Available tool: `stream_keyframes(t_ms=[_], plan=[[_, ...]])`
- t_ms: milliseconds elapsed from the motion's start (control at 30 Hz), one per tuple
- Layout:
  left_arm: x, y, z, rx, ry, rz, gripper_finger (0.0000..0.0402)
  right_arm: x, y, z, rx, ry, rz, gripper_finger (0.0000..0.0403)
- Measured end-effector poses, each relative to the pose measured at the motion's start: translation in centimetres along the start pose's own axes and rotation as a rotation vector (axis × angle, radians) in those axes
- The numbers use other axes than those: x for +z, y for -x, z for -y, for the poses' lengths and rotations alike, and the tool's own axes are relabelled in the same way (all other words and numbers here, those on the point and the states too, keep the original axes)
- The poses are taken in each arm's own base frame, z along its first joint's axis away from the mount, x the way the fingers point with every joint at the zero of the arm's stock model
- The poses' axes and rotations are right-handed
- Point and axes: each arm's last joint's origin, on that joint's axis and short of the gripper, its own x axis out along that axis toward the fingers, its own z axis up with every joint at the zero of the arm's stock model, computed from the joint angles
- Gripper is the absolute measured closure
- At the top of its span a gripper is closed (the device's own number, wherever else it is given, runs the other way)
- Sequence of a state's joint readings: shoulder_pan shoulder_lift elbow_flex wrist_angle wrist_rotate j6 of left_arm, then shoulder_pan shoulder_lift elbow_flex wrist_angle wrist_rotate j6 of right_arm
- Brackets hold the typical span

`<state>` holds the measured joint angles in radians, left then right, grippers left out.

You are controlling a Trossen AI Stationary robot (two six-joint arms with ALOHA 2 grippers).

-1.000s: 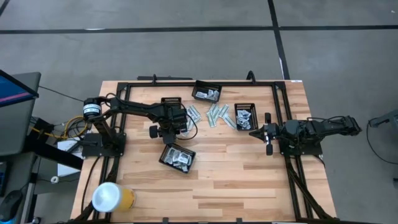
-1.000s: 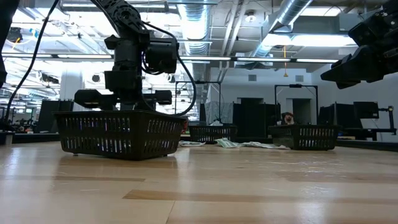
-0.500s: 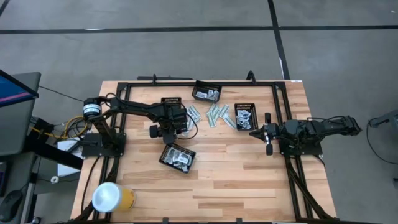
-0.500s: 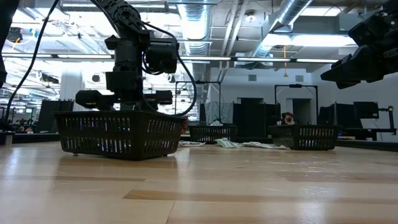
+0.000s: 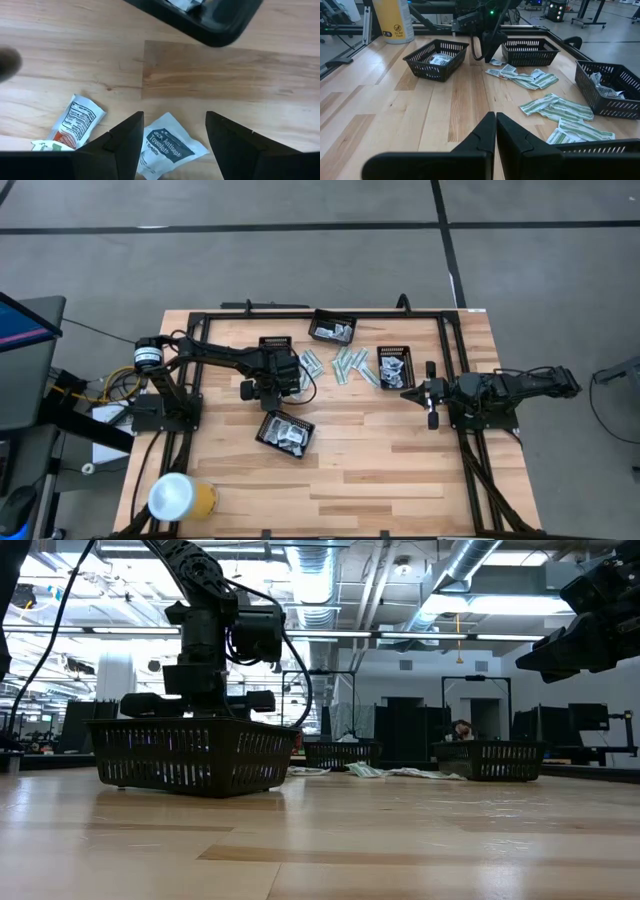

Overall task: Pick & Place First Aid Supplies
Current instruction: Put the white towelette pack into the bottom black bin

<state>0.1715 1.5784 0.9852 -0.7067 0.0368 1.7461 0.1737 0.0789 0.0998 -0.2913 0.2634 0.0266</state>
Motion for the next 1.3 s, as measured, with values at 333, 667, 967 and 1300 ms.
stream_keyframes(t_ms=[333, 667, 967, 1300], plan=[[0.0, 0.0, 0.1, -0.014, -0.031, -0.015, 0.0187, 0.0, 0.0, 0.0, 0.0, 0.0, 0.0, 0.0395], [0.1, -0.6, 0.2, -0.05, -0.043, -0.02, 0.0204, 0.0, 0.0, 0.0, 0.0, 0.0, 0.0, 0.0395], [0.8, -0.8, 0.2, -0.074, -0.056, -0.044, 0.0351, 0.0, 0.0, 0.0, 0.0, 0.0, 0.0, 0.0395], [2.2, -0.3, -0.2, -0.029, -0.026, -0.048, 0.0395, 0.0, 0.0, 0.0, 0.0, 0.0, 0.0, 0.0395]])
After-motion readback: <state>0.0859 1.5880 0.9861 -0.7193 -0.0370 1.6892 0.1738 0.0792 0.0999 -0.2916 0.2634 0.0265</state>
